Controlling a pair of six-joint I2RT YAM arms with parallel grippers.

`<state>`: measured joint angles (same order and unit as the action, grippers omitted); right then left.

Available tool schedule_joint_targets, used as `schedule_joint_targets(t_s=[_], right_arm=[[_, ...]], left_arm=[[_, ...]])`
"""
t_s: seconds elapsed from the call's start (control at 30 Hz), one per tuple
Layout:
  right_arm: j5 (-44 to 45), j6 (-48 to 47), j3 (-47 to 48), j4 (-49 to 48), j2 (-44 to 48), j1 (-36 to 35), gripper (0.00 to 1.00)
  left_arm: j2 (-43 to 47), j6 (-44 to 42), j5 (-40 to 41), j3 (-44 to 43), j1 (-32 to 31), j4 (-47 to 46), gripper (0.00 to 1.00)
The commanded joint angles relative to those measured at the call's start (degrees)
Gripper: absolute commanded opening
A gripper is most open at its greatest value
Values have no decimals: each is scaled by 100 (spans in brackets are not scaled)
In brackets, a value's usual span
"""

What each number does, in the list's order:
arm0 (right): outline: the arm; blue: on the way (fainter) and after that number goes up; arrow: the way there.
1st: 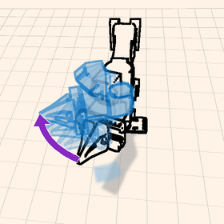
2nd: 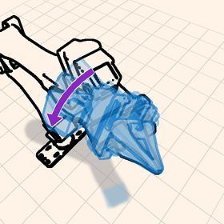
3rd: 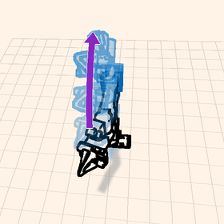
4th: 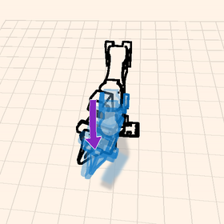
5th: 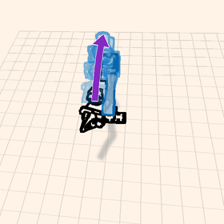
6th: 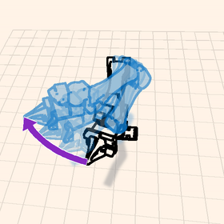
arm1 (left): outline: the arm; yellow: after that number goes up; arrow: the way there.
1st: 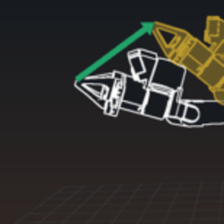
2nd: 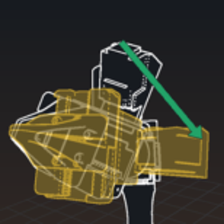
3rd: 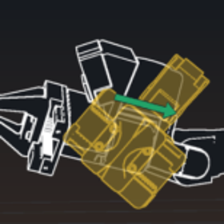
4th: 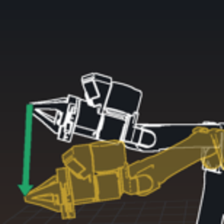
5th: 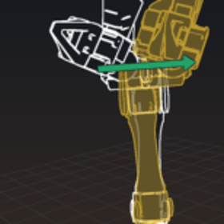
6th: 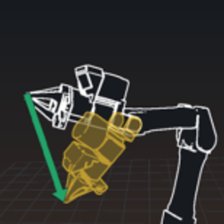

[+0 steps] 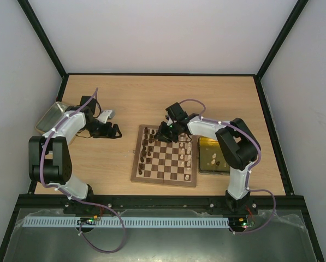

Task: Set up the chess pieces on the board
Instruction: Pick up the chess piece from the chessboard.

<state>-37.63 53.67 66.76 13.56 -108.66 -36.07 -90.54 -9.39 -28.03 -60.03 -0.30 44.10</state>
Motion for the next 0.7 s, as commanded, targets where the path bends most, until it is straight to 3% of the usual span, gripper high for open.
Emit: schedule_joint_targets(t_s=[0.0,0.67], right_arm=[[2,78,-97,-29,126,15,22],[-140,198,-101,-161,110,-1,21]], left_arm=[[1,6,15,42,30,64,83],[-16,6,17,43,30,64,84]])
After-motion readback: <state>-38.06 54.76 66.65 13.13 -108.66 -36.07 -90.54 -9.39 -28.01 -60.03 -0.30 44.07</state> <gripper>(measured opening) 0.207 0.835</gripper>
